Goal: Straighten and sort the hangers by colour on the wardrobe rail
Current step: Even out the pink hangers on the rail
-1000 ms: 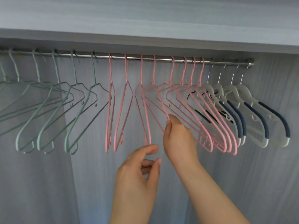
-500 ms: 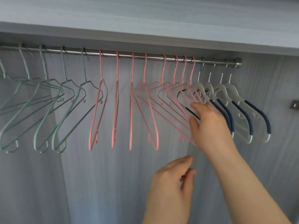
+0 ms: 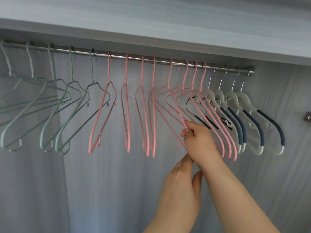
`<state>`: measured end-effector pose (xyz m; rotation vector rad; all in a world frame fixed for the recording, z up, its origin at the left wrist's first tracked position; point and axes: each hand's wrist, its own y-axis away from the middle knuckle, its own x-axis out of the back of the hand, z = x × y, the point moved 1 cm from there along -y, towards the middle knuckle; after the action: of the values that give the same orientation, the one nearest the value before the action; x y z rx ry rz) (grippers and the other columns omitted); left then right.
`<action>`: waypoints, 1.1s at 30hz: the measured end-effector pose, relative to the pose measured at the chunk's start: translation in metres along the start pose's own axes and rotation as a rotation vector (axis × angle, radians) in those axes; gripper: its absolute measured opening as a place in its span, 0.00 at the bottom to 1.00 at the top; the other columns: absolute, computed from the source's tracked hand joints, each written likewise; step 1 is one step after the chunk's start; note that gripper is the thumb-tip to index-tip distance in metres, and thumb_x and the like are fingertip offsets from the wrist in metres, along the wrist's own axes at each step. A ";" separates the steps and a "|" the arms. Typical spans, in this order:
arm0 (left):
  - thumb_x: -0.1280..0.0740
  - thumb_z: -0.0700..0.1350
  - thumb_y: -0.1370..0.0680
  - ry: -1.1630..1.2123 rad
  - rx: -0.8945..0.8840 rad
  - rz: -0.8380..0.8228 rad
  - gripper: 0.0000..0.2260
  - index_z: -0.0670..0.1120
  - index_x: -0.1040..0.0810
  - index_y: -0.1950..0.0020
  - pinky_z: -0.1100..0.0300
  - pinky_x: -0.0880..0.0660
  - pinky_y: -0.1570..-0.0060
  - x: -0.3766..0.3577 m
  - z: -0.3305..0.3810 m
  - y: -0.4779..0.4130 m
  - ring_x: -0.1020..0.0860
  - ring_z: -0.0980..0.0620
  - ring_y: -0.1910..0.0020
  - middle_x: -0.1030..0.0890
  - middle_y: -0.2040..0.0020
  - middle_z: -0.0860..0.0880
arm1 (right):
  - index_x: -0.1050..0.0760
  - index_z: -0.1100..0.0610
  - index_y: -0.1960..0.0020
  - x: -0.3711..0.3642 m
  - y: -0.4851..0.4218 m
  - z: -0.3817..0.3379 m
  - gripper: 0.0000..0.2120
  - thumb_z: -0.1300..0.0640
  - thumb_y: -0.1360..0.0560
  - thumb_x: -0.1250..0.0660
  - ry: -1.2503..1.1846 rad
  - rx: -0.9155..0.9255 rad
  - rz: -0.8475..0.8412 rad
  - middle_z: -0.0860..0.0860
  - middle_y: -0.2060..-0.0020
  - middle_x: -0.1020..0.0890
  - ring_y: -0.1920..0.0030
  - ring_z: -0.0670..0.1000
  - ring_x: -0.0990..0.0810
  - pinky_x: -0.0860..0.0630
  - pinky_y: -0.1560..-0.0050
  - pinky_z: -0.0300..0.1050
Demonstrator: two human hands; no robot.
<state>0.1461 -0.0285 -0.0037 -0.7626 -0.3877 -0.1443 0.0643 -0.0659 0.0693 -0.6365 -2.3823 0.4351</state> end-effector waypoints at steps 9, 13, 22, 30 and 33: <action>0.41 0.45 0.23 0.001 -0.006 0.022 0.19 0.55 0.33 0.33 0.77 0.37 0.47 0.003 -0.007 -0.002 0.28 0.60 0.41 0.26 0.37 0.58 | 0.34 0.60 0.32 -0.014 -0.002 -0.004 0.18 0.64 0.20 0.51 -0.138 -0.020 -0.021 0.49 0.58 0.26 0.62 0.46 0.29 0.32 0.62 0.33; 0.43 0.51 0.29 -0.038 -0.017 0.028 0.23 0.55 0.33 0.32 0.75 0.35 0.45 0.003 -0.007 -0.003 0.30 0.63 0.42 0.27 0.40 0.61 | 0.40 0.58 0.28 -0.007 0.003 0.000 0.20 0.59 0.20 0.48 0.005 0.029 -0.031 0.53 0.40 0.25 0.43 0.52 0.25 0.31 0.42 0.40; 0.37 0.47 0.24 0.021 0.035 0.041 0.22 0.54 0.37 0.30 0.70 0.28 0.52 0.003 0.006 -0.009 0.25 0.66 0.56 0.25 0.45 0.56 | 0.25 0.59 0.39 0.063 0.009 0.017 0.17 0.67 0.28 0.37 0.362 0.290 0.380 0.57 0.43 0.24 0.42 0.56 0.26 0.38 0.47 0.33; 0.45 0.46 0.20 -0.034 0.231 -0.061 0.31 0.50 0.64 0.27 0.59 0.33 0.44 -0.021 0.019 -0.051 0.30 0.48 0.36 0.38 0.27 0.46 | 0.28 0.64 0.53 0.053 -0.017 0.019 0.05 0.63 0.27 0.40 0.576 0.230 0.250 0.61 0.57 0.23 0.55 0.61 0.24 0.39 0.63 0.43; 0.50 0.43 0.20 -0.085 0.284 -0.067 0.27 0.51 0.62 0.26 0.57 0.32 0.54 -0.021 0.014 -0.055 0.25 0.45 0.46 0.25 0.38 0.43 | 0.29 0.64 0.50 0.047 -0.020 0.019 0.07 0.64 0.27 0.40 0.655 0.218 0.196 0.62 0.54 0.22 0.53 0.61 0.24 0.36 0.62 0.44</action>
<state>0.1085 -0.0583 0.0328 -0.4767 -0.5026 -0.1167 0.0127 -0.0598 0.0869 -0.7722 -1.6385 0.4739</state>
